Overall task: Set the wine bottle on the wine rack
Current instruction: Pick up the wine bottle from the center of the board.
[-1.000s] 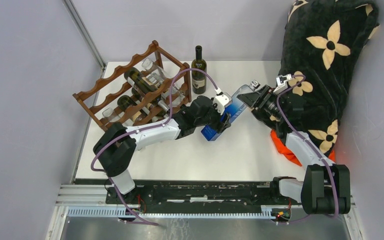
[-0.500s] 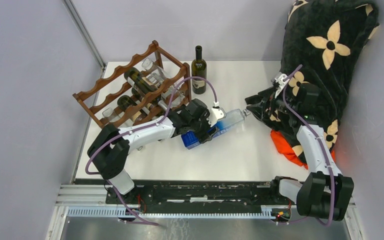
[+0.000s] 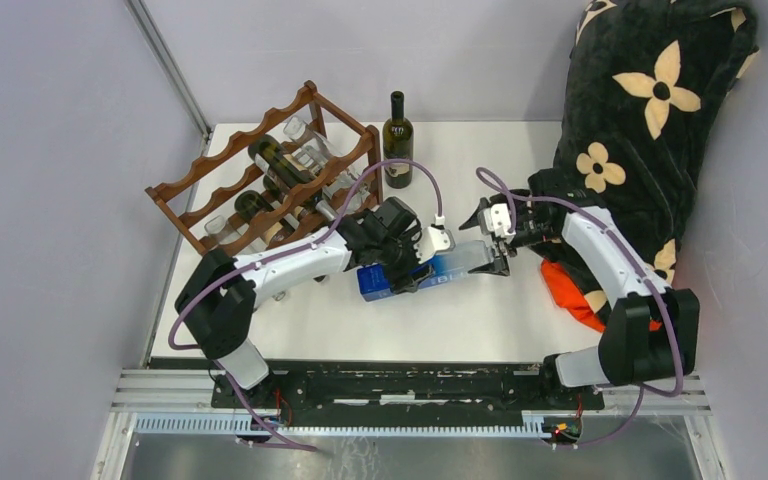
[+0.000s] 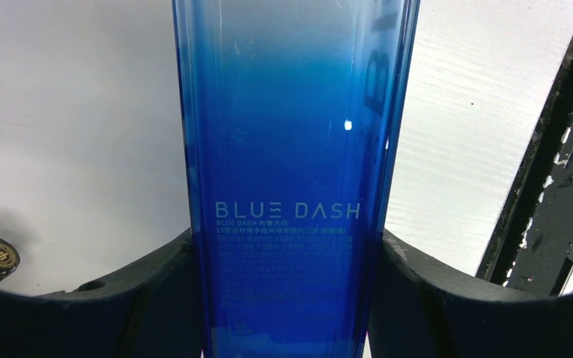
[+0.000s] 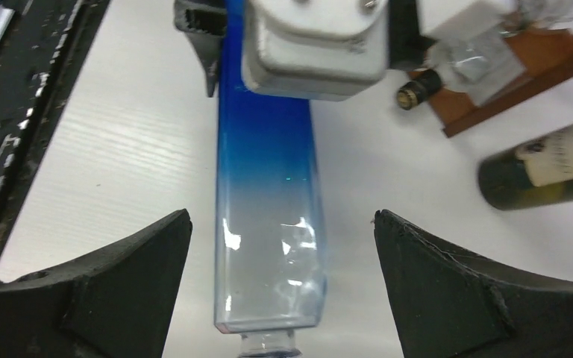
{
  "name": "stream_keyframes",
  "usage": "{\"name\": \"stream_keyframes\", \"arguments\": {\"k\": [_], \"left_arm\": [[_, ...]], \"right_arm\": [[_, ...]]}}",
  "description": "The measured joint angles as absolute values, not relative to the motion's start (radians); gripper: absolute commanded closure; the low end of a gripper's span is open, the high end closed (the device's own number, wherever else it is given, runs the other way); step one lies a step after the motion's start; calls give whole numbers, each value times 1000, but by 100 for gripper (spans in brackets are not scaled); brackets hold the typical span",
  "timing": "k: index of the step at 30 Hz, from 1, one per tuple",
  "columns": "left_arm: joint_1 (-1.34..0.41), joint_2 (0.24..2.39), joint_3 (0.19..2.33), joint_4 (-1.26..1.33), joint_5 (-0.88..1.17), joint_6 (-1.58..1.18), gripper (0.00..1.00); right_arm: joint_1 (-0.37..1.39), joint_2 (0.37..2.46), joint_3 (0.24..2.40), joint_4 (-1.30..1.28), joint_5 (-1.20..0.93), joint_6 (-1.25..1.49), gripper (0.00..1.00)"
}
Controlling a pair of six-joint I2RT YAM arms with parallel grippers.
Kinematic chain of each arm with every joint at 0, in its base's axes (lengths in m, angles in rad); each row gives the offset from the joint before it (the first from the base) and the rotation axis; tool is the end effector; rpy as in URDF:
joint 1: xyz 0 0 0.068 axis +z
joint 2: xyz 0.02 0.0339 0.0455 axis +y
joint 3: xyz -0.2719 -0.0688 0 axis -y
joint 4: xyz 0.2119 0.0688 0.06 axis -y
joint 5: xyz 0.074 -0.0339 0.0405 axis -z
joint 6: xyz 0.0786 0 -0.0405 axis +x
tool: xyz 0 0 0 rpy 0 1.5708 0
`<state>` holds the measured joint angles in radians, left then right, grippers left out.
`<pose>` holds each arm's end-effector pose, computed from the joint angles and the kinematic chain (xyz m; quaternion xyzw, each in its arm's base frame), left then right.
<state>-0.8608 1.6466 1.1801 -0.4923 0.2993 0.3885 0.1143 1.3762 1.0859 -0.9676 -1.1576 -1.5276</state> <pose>0.2057 -0.2748 0.2209 0.5878 0.7386 -0.2079 0.2563 0.2105 0.0966 0.2767 -0.6632 0.5012 0.3263 0.4500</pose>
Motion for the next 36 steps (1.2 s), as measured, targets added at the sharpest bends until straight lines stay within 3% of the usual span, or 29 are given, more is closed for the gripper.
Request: {"name": "stream_keyframes", "arguments": {"k": [5, 13, 24, 27, 33, 35, 36], "left_arm": [[-875, 1647, 1184, -496, 298, 413, 98], [-897, 1647, 1196, -504, 298, 429, 98], [-899, 1647, 1211, -500, 300, 440, 98], [-899, 1647, 1211, -500, 300, 440, 98], [-901, 1647, 1211, -498, 294, 441, 96], [-902, 1647, 1211, -497, 293, 441, 86], [-902, 1647, 1211, -497, 291, 441, 73]], "right_arm": [[151, 1438, 1095, -1080, -1093, -1610, 2], [216, 1417, 1055, -952, -986, -1485, 2], [242, 1417, 1008, -898, -915, -1466, 16], [242, 1417, 999, -898, -914, -1475, 31], [239, 1415, 994, -912, -927, -1474, 90], [239, 1415, 994, -914, -928, -1477, 98], [239, 1414, 994, -915, -929, -1478, 100]]}}
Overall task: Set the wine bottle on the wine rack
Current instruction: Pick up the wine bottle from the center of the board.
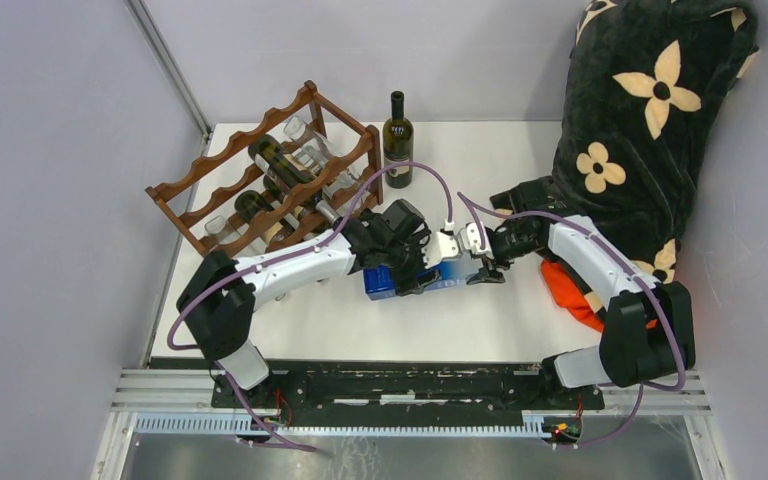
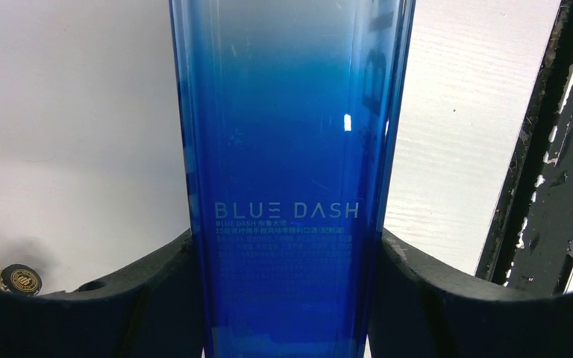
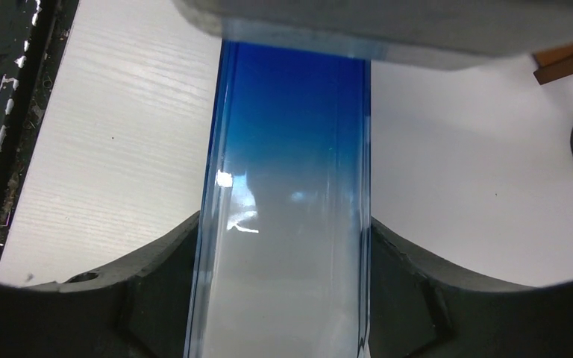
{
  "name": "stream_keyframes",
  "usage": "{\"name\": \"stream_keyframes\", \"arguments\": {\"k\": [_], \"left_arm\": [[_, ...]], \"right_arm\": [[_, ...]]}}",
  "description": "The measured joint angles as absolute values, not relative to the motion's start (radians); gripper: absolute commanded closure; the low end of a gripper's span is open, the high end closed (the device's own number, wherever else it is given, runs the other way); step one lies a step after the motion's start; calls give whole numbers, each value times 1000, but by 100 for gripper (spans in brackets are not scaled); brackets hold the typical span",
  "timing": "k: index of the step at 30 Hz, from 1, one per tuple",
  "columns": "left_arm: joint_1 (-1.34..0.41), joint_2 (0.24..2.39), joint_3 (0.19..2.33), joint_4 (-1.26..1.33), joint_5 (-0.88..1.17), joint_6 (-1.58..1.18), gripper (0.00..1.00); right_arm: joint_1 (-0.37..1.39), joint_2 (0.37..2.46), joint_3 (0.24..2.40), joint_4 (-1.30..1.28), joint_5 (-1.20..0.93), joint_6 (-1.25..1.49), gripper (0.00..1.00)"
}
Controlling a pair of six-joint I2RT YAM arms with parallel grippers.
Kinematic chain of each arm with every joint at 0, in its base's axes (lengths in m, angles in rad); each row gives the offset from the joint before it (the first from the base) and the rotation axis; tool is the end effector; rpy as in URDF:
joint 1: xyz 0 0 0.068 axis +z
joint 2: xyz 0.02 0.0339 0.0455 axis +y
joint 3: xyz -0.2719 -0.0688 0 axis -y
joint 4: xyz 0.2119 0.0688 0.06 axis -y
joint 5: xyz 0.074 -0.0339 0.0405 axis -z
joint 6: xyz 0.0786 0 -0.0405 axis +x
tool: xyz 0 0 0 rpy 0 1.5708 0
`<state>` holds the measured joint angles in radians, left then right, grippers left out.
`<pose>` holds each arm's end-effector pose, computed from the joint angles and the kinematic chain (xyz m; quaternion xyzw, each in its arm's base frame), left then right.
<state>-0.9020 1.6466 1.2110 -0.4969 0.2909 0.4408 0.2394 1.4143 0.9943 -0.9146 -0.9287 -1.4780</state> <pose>0.1975 -0.2862 0.2297 0.6200 0.7073 -0.2049 0.2708 0.2026 0.1142 0.2327 -0.7066 0.5402 0.3010 0.3439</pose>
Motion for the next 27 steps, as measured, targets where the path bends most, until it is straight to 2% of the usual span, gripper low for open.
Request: {"name": "stream_keyframes", "arguments": {"k": [3, 5, 8, 21, 27], "left_arm": [[-905, 1646, 1211, -492, 284, 440, 31], [-906, 1640, 1207, -479, 273, 440, 14], [-908, 1605, 1185, -436, 256, 430, 1], [-905, 1343, 1145, -373, 139, 397, 0], [-899, 1325, 1349, -448, -48, 298, 0]], "right_arm": [[238, 1404, 994, -915, -926, -1474, 100], [234, 1383, 986, -902, -925, -1457, 100], [229, 1336, 950, -868, -932, -1414, 100], [187, 1179, 776, -711, -895, -1147, 100], [230, 1081, 696, -548, -912, -968, 100]]}}
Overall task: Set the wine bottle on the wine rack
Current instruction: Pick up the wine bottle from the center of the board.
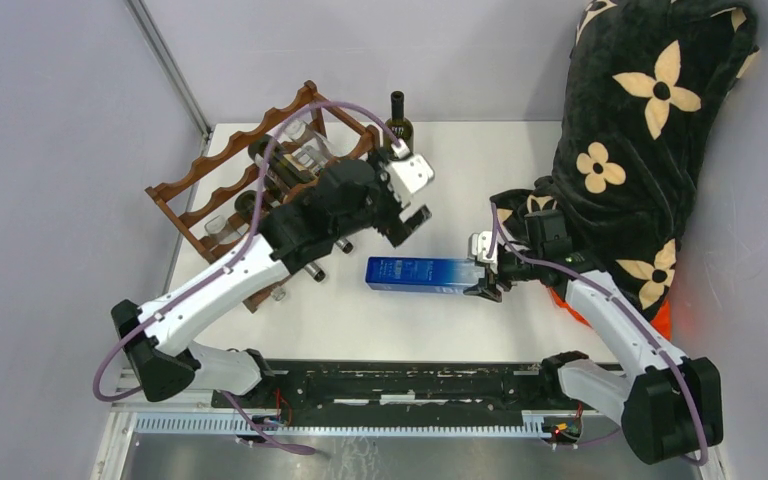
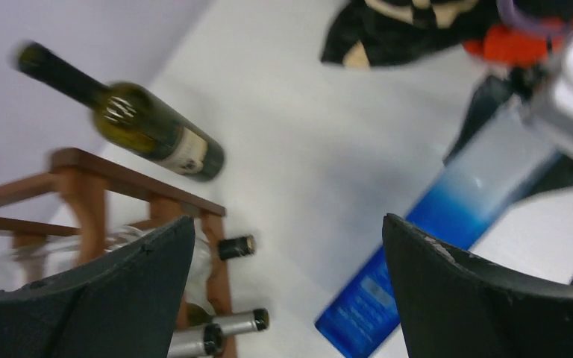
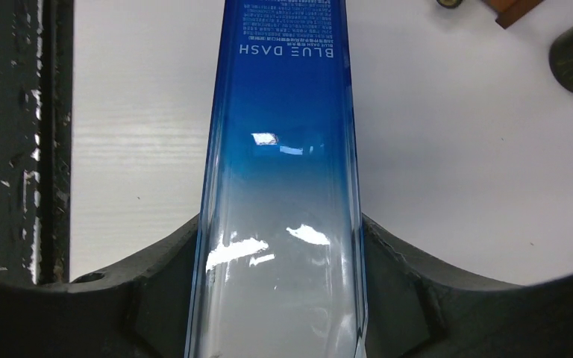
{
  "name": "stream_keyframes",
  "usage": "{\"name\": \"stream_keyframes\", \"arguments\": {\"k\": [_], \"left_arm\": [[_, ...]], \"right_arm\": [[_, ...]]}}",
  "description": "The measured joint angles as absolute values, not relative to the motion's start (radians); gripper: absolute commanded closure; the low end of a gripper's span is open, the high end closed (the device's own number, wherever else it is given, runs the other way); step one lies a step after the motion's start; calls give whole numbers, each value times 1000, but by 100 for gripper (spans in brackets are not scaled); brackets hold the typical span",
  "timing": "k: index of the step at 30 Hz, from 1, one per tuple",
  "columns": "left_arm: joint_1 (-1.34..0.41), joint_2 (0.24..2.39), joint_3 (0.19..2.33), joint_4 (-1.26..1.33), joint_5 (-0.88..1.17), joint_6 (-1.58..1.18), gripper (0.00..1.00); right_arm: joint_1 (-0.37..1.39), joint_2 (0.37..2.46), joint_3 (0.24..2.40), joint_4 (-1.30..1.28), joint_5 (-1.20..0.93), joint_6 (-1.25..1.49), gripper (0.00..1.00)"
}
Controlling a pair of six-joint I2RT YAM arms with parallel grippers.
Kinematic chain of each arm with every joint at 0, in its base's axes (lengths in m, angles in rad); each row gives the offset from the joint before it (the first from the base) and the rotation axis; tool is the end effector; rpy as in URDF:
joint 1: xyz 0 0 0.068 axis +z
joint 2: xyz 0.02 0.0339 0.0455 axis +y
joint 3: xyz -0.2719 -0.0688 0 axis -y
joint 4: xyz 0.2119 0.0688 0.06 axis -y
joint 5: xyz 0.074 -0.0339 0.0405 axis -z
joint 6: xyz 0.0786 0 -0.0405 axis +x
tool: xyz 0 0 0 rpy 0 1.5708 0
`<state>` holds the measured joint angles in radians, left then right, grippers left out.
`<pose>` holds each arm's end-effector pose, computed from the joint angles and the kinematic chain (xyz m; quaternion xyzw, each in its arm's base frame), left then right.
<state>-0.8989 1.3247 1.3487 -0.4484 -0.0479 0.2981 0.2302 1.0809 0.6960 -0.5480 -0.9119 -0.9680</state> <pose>0.1916 -0.2349 0.3795 0.4625 0.7013 -0.1412 0.5238 0.1647 0.1024 0.2314 -0.5948 0.6262 0.2885 0.4134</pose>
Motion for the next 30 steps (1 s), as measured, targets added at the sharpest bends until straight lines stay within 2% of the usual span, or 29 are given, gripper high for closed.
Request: {"name": "stream_keyframes", "arguments": {"k": [5, 12, 20, 30], "left_arm": [[-892, 1324, 1565, -492, -168, 244, 0], [-892, 1282, 1605, -535, -250, 189, 0], [-892, 1217, 1605, -551, -294, 150, 0], [-892, 1156, 1585, -552, -324, 142, 0]], "right_arm": [[345, 998, 588, -361, -911, -759, 100], [601, 970, 493, -67, -794, -445, 100], [825, 1106, 501, 249, -573, -168, 100], [907, 1284, 614, 347, -346, -5, 100]]}}
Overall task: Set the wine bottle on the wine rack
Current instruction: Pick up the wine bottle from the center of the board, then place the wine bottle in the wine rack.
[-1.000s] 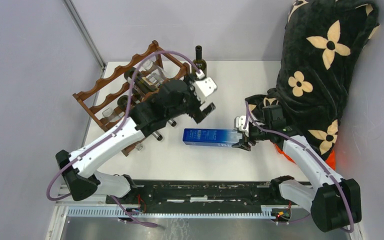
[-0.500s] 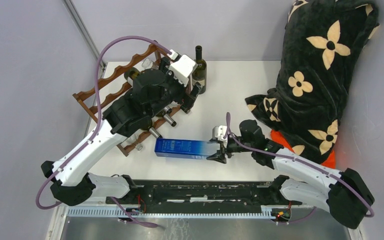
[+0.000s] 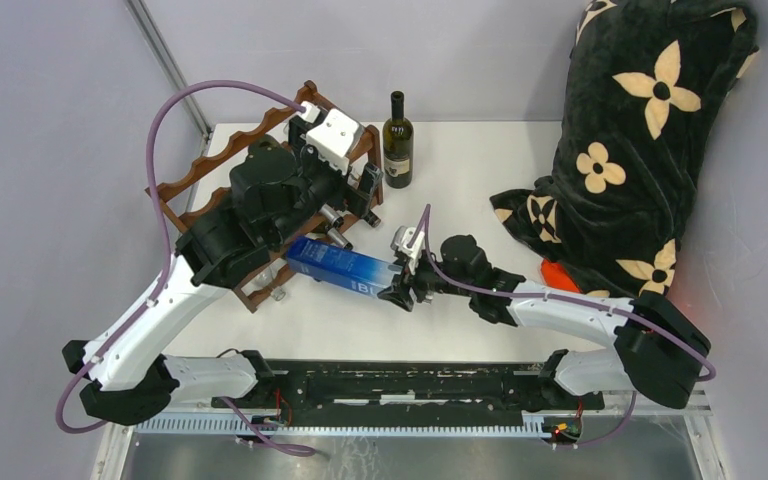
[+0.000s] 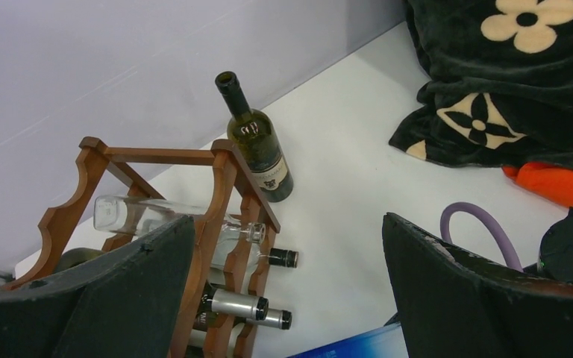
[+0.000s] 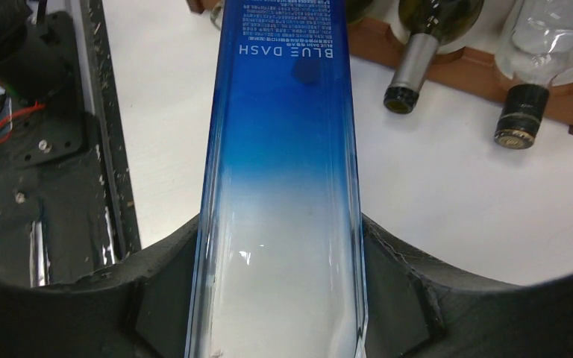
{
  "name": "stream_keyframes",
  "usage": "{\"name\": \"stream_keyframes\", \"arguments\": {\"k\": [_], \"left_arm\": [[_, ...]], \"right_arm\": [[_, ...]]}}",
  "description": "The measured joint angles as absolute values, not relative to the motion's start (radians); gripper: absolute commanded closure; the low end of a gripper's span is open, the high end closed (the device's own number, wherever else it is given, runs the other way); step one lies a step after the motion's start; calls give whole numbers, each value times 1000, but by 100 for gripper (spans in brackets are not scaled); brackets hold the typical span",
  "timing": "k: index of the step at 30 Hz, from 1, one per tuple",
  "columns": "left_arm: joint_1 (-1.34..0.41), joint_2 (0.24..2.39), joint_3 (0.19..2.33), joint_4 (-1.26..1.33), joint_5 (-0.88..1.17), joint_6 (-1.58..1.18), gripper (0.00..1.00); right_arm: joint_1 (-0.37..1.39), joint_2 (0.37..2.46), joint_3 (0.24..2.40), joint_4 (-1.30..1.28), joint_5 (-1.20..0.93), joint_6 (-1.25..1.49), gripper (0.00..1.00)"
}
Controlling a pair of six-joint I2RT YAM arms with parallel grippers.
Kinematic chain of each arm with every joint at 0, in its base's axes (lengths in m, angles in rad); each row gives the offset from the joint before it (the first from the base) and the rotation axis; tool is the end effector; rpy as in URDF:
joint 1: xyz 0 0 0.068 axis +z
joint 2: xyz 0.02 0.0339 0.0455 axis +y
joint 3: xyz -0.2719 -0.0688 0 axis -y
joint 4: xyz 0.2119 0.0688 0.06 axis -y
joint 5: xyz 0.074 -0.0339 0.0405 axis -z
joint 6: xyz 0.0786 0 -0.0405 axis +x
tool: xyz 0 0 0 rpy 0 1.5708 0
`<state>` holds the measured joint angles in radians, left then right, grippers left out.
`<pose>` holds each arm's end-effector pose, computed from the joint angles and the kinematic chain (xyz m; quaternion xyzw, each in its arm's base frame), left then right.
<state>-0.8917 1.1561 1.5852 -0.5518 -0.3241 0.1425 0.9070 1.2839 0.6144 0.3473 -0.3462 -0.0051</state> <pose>0.1612 -0.1598 0.4869 0.2726 0.6955 -0.1267 0.6526 0.1557 0.2423 0.2430 -0.4424 0.6732 0.3767 0.4573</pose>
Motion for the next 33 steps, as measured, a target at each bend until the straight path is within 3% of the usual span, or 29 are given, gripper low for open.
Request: {"name": "stream_keyframes", "arguments": {"k": [33], "left_arm": [[-892, 1114, 1553, -551, -362, 131, 0]], "right_arm": [[934, 1338, 712, 361, -305, 92, 100]]}}
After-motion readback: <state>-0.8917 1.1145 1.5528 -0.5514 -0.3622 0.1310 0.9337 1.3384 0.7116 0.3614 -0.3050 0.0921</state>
